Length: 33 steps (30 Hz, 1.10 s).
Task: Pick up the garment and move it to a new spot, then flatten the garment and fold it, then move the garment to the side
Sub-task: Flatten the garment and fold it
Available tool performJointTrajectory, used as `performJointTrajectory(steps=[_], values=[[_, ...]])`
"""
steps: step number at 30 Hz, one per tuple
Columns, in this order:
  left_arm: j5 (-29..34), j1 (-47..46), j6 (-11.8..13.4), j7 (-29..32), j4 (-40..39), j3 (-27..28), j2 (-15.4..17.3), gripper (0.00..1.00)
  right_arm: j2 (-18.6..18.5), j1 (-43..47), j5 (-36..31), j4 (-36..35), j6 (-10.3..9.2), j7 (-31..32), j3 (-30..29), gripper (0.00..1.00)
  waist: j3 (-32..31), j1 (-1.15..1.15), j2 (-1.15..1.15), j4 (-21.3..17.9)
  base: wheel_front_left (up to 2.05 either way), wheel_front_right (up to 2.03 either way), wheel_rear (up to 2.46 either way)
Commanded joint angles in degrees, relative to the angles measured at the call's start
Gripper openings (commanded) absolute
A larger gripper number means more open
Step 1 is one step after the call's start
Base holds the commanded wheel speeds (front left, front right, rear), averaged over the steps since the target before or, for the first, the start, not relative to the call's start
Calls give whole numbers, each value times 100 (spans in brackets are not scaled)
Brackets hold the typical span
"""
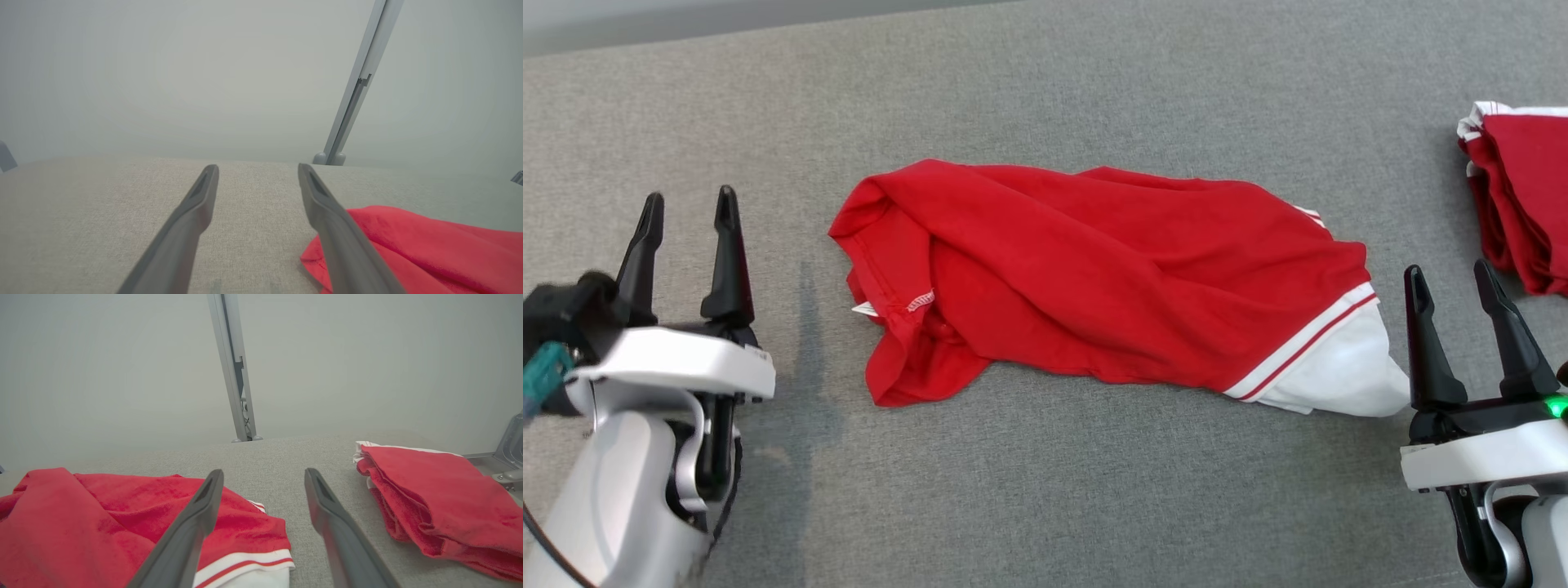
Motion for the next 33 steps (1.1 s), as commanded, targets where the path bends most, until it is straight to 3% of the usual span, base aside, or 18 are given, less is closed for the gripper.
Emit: performJointTrajectory(steps=[1,11,21,26,33], values=[[79,224,147,-90,-214,86,-29,100,-50,-37,-57,-39,-2,22,-1,100,-92,0,0,66,0,0,0],[811,1839,821,-242,-1782,142,-223,100,-55,162,-295,-8,-2,202,101,100,-601,0,0,205,0,0,0],[944,2310,1028,-123,-2233,-7,-230,100,-1,384,-237,-70,-2,266,-7,100,-681,0,0,254,0,0,0],[1081,1987,862,88,-2476,-329,-223,100,22,333,-240,-137,-2,312,-25,100,-584,0,0,270,0,0,0],[971,1352,135,869,-2178,-1404,-538,100,81,225,-193,-106,-2,284,122,100,-390,0,0,86,0,0,0]])
